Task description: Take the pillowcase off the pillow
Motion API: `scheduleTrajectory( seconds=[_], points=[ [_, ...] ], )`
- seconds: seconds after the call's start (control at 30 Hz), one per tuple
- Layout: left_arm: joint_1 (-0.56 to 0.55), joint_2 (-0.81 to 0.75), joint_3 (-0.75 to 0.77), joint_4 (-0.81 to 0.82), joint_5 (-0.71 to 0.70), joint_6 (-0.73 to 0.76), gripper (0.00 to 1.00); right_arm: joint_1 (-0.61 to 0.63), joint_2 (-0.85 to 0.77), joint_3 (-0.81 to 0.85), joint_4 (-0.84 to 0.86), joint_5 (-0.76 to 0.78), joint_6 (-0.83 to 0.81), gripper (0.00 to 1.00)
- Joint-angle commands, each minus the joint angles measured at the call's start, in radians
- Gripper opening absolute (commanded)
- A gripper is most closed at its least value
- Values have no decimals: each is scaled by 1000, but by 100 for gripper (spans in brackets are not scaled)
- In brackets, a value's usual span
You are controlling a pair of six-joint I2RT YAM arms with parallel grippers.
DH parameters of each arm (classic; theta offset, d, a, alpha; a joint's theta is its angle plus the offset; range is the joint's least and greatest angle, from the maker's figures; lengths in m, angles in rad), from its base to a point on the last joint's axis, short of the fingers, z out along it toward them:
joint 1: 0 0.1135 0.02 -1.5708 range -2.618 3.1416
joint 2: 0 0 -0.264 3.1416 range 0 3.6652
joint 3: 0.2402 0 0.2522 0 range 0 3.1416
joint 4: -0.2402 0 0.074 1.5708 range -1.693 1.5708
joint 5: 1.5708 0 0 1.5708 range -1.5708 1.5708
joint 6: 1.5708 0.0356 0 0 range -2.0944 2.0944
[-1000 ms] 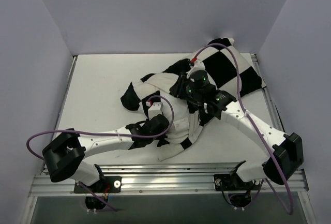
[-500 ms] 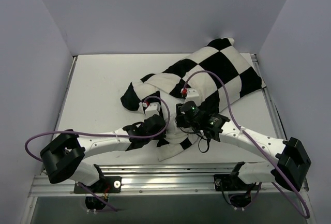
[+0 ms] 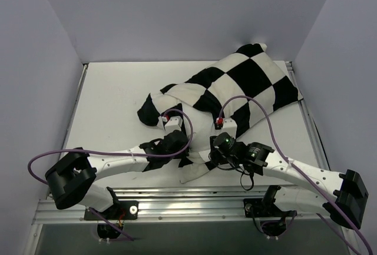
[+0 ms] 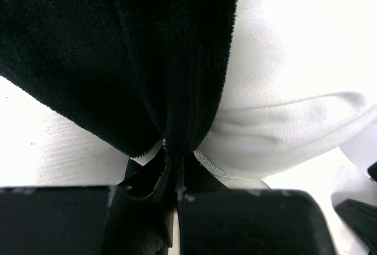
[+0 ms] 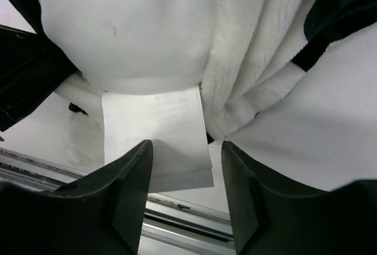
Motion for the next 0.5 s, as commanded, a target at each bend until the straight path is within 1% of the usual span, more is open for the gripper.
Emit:
scheduleTrajectory(
  seconds=[0.0,0.07,0.1,0.13,0.17,0.27,0.37,0.47],
  points=[
    [4,-20,-12,29,20,-4,3,13,-38,54,-84,17,24,47],
    [4,-20,-19,29,29,-6,3,15,-41,87,-66,18,4,53],
    [4,-20,-20,66,29,-4,3,16,-38,129,-61,35,-1,55],
    [3,-21,-22,69,30,-4,3,16,-34,150,-54,51,-5,58],
    [3,-20,-22,70,32,-4,3,16,-29,170,-49,67,-13,62],
    [1,-23,-26,75,34,-6,3,18,3,245,-29,136,-56,66],
    [1,-24,-31,81,37,-4,3,18,51,305,-2,173,-100,66],
    [0,-23,-35,90,37,-4,3,16,112,324,49,201,-130,67]
  ],
)
